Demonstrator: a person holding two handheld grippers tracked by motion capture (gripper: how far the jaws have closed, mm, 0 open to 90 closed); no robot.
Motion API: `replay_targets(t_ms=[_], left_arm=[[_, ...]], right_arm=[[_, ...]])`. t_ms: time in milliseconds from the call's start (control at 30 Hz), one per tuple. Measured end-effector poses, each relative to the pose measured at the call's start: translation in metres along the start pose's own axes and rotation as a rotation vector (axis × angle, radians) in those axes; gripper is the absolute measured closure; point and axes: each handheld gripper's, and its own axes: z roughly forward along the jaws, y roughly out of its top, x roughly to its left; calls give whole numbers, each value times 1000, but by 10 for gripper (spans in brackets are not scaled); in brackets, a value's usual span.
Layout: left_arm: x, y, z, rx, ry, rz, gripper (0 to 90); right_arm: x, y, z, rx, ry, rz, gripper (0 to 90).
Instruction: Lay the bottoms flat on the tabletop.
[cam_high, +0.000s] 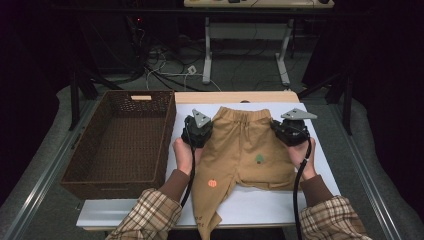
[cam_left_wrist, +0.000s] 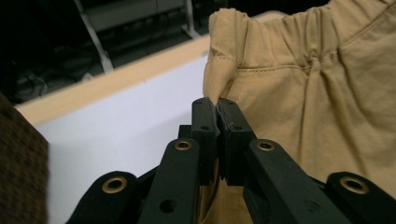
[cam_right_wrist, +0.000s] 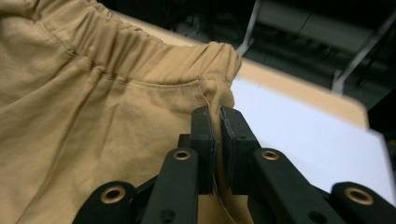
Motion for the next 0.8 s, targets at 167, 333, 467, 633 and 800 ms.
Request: replay_targets(t_ms=[167,333,467,633,800], left_arm=[[-3,-21,7,40,-12,-20,858],[-4,-34,8,71,-13,-30,857],[2,-33,9,74,5,-43,858],[20,40,2,-32,95,-45,856],[40,106,9,-28,263,-80,593]], right_arm=[[3,-19,10,68,14,0,843],[7,-32,11,110,23,7,842],[12,-31,13,128,22,-17,842],[4,28,19,42,-54,-58,843],[-13,111,35,15,-208,-38,597]])
